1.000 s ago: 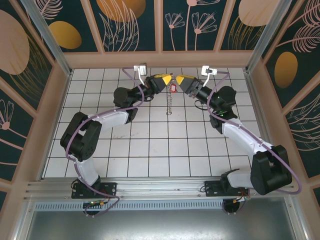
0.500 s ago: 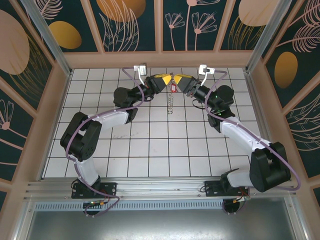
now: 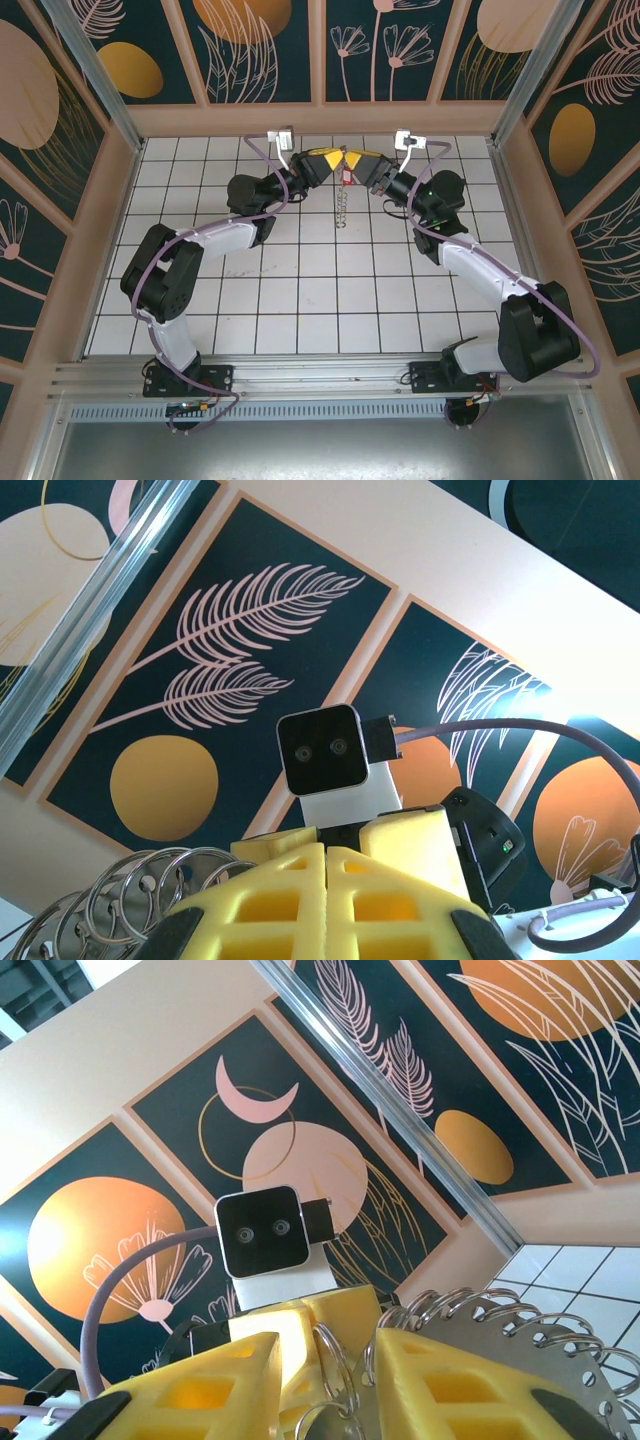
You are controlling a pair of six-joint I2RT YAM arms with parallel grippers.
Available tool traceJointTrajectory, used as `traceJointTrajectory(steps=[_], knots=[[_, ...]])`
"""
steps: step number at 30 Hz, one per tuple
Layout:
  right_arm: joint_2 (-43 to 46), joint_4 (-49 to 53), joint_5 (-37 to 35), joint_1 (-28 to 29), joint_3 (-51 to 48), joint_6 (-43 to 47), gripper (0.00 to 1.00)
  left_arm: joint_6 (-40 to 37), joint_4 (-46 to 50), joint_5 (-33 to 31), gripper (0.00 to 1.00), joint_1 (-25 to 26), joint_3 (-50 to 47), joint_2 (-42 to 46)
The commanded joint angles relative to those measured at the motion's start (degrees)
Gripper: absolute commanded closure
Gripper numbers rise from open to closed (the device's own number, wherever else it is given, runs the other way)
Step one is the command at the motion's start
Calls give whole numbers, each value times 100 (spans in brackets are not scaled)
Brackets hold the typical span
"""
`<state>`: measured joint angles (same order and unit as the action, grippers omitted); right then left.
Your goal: Put the keys on the keyring
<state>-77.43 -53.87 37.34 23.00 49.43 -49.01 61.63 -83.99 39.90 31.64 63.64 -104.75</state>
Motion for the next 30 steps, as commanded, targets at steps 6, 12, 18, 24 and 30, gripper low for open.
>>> traceJointTrajectory(steps=[6,12,18,24,30], knots=[[0,-265,93,37,23,7,91,12,-375,-126,100,35,70,-19],[18,-20,113,-9,86,204,100,-59,-251,-105,100,35,96,-2],[-167,521,482,-405,459,560,100,-772,801,-19,80,-28,192,298],[-593,1043,1321,-964,1001,949,100,-1704,2231,122,67,-247,426,616],[-1060,2021,2191,-1214,1703,1824,100,-2591,3786,541,62,-419,1136,567]])
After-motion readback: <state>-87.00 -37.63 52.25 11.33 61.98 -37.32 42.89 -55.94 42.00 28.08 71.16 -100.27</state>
